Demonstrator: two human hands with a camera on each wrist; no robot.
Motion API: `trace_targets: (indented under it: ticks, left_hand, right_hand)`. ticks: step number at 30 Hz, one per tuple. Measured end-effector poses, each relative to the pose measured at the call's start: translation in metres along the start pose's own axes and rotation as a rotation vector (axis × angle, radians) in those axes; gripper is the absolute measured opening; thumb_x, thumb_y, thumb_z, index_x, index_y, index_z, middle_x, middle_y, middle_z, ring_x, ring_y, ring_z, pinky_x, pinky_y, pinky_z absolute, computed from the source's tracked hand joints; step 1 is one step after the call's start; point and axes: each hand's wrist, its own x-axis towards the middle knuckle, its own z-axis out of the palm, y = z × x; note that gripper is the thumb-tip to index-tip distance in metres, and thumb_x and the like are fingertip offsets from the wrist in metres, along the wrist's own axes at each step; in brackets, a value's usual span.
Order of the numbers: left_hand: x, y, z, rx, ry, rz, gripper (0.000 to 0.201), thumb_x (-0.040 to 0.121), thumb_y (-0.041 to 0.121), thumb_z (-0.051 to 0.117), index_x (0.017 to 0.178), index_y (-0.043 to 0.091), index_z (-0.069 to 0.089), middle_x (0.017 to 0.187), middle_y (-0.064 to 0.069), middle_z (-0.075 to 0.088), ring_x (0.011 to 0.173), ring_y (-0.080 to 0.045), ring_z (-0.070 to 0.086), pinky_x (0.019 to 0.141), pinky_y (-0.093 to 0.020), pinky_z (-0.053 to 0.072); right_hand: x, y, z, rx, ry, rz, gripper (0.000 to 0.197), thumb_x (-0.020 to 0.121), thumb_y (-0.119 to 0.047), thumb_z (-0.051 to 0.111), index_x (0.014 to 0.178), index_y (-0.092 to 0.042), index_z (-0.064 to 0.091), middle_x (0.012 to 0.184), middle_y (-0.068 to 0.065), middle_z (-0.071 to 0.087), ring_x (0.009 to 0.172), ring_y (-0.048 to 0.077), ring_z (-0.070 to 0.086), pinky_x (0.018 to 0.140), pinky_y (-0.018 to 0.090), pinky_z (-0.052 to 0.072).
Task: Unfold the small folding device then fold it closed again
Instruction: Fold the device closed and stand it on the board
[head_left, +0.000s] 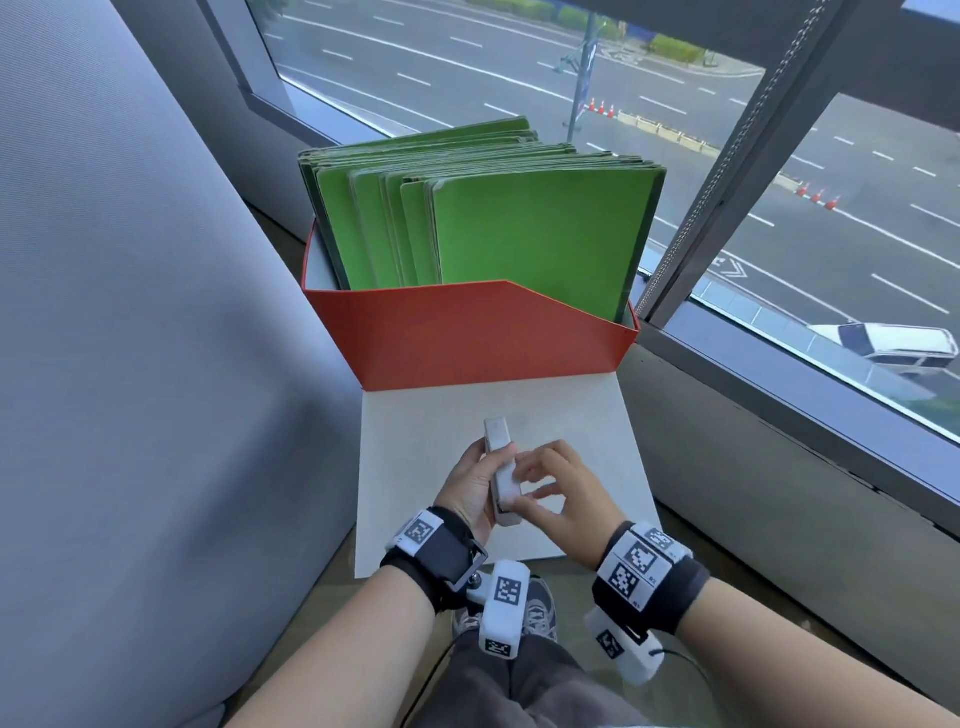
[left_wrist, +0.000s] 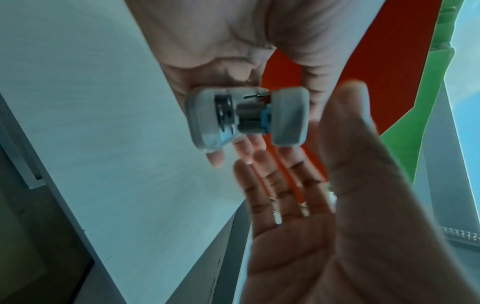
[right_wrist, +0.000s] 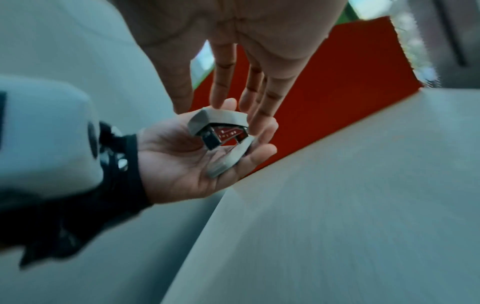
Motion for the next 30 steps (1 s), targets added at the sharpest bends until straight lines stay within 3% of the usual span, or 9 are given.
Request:
trace_targets:
  ticks: [2, 5, 8, 15, 19, 21, 24, 28, 30]
  left_hand:
    - [0.0, 0.0, 0.0, 0.029, 0.012, 0.011, 0.03, 0.081, 0.022, 0.068, 0.11, 0.021, 0.06, 0.11, -0.013, 0.072, 0.092, -0.029, 0.065, 0.093, -0.051, 0.047]
    - [0.0, -0.002, 0.002, 0.027, 0.012, 0.014, 0.035, 0.083, 0.017, 0.067, 0.117, 0.019, 0.058, 0.11, -0.012, 0.072, 0.095, -0.031, 0.065, 0.093, -0.05, 0.047]
    - [0.001, -0.003, 0.0, 0.036, 0.023, 0.022, 0.039, 0.084, 0.013, 0.066, 0.121, 0.019, 0.056, 0.112, -0.014, 0.071, 0.098, -0.032, 0.065, 0.098, -0.052, 0.046]
    - [0.003, -0.003, -0.006, 0.075, 0.067, 0.013, 0.032, 0.086, 0.011, 0.063, 0.116, 0.02, 0.056, 0.112, -0.014, 0.07, 0.097, -0.031, 0.065, 0.084, -0.043, 0.052]
    - [0.006, 0.007, -0.011, 0.271, 0.141, 0.051, 0.019, 0.086, 0.024, 0.064, 0.105, 0.023, 0.062, 0.11, -0.015, 0.068, 0.093, -0.03, 0.064, 0.089, -0.046, 0.052]
    - [0.009, 0.015, -0.015, 0.477, 0.161, 0.104, 0.022, 0.089, 0.033, 0.059, 0.109, 0.025, 0.061, 0.116, -0.013, 0.065, 0.096, -0.024, 0.064, 0.086, -0.037, 0.054]
    - [0.017, 0.027, -0.027, 0.722, 0.197, 0.158, 0.033, 0.091, 0.038, 0.049, 0.117, 0.022, 0.06, 0.122, -0.016, 0.06, 0.09, -0.019, 0.066, 0.067, -0.018, 0.051]
    - [0.023, 0.048, -0.039, 0.853, 0.3, 0.136, 0.038, 0.096, 0.033, 0.041, 0.12, 0.011, 0.06, 0.118, -0.012, 0.056, 0.094, -0.022, 0.062, 0.071, -0.02, 0.047]
    - [0.031, 0.055, -0.049, 0.845, 0.346, 0.093, 0.039, 0.096, 0.033, 0.041, 0.12, 0.007, 0.059, 0.116, -0.01, 0.05, 0.092, -0.022, 0.059, 0.058, -0.011, 0.046]
  right_hand:
    - [0.001, 0.003, 0.003, 0.143, -0.002, 0.236, 0.028, 0.084, -0.028, 0.07, 0.105, -0.016, 0.057, 0.104, 0.002, 0.06, 0.089, 0.016, 0.064, 0.079, 0.026, 0.057]
    - [0.005, 0.014, 0.01, 0.429, -0.071, 0.406, 0.034, 0.087, -0.017, 0.067, 0.117, -0.006, 0.053, 0.094, 0.01, 0.064, 0.081, 0.022, 0.066, 0.085, 0.047, 0.059]
    - [0.009, 0.02, 0.013, 0.502, -0.109, 0.415, 0.036, 0.088, -0.009, 0.065, 0.12, 0.001, 0.052, 0.088, 0.01, 0.064, 0.077, 0.019, 0.066, 0.08, 0.04, 0.061]
    - [0.013, 0.026, 0.026, 0.497, -0.099, 0.415, 0.025, 0.088, -0.006, 0.065, 0.11, -0.011, 0.055, 0.085, 0.007, 0.06, 0.073, 0.02, 0.065, 0.07, 0.03, 0.061]
    - [0.023, 0.023, 0.029, 0.514, -0.121, 0.453, 0.032, 0.089, -0.01, 0.065, 0.119, -0.01, 0.055, 0.087, 0.008, 0.061, 0.08, 0.023, 0.065, 0.078, 0.037, 0.059]
    - [0.033, 0.019, 0.03, 0.488, -0.132, 0.45, 0.037, 0.089, -0.012, 0.065, 0.124, -0.01, 0.055, 0.087, 0.007, 0.061, 0.083, 0.023, 0.065, 0.084, 0.041, 0.058]
    - [0.053, 0.01, 0.033, 0.4, -0.137, 0.426, 0.027, 0.088, -0.015, 0.065, 0.115, -0.016, 0.06, 0.083, 0.004, 0.064, 0.083, 0.024, 0.065, 0.092, 0.045, 0.056]
    - [0.083, -0.001, 0.047, 0.302, -0.152, 0.409, 0.014, 0.082, -0.023, 0.068, 0.095, -0.027, 0.064, 0.088, 0.011, 0.07, 0.092, 0.036, 0.069, 0.094, 0.051, 0.053]
    - [0.096, -0.006, 0.056, 0.255, -0.167, 0.391, 0.012, 0.077, -0.029, 0.068, 0.089, -0.025, 0.068, 0.099, 0.017, 0.071, 0.094, 0.036, 0.069, 0.092, 0.053, 0.053]
